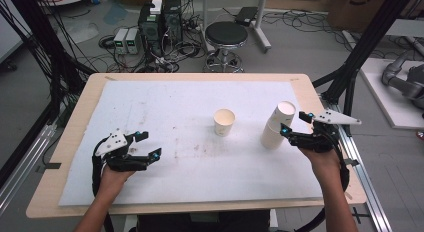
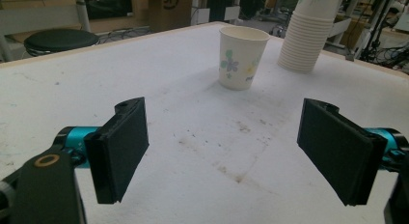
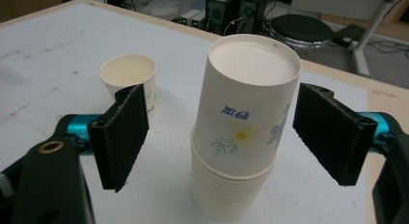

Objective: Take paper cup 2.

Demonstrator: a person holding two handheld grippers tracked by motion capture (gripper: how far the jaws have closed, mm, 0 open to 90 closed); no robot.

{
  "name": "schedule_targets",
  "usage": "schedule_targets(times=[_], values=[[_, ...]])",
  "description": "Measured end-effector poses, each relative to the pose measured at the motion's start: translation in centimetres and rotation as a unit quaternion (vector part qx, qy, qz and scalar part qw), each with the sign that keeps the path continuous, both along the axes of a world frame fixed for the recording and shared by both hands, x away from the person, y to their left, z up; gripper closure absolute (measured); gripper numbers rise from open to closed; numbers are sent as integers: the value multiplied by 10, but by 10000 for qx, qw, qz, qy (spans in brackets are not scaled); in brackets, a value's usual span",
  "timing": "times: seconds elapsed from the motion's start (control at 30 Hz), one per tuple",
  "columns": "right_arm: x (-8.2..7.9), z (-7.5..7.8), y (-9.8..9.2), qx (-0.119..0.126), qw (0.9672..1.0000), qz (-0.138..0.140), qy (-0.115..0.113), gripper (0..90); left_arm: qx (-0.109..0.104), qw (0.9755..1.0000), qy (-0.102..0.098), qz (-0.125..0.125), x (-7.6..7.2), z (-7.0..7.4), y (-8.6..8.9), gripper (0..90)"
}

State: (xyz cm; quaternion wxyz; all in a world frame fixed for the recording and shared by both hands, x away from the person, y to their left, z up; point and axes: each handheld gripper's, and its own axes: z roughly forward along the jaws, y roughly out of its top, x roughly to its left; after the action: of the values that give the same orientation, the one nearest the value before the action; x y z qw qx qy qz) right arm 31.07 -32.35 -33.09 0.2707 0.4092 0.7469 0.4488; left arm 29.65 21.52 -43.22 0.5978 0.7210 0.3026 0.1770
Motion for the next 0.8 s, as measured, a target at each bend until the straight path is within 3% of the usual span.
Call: schedule_targets(times=[0.37, 0.57, 0.8], values=[[34, 2, 7, 56, 9990, -150, 405, 205, -10, 10000, 17, -3, 2, -1, -1, 183], [50, 2, 16, -74, 9982, -171, 572, 209, 1, 10000, 35, -22, 3, -2, -1, 183], [53, 0, 16, -69, 9974, -327, 639, 331, 10, 10000, 46, -29, 3, -3, 0, 183]])
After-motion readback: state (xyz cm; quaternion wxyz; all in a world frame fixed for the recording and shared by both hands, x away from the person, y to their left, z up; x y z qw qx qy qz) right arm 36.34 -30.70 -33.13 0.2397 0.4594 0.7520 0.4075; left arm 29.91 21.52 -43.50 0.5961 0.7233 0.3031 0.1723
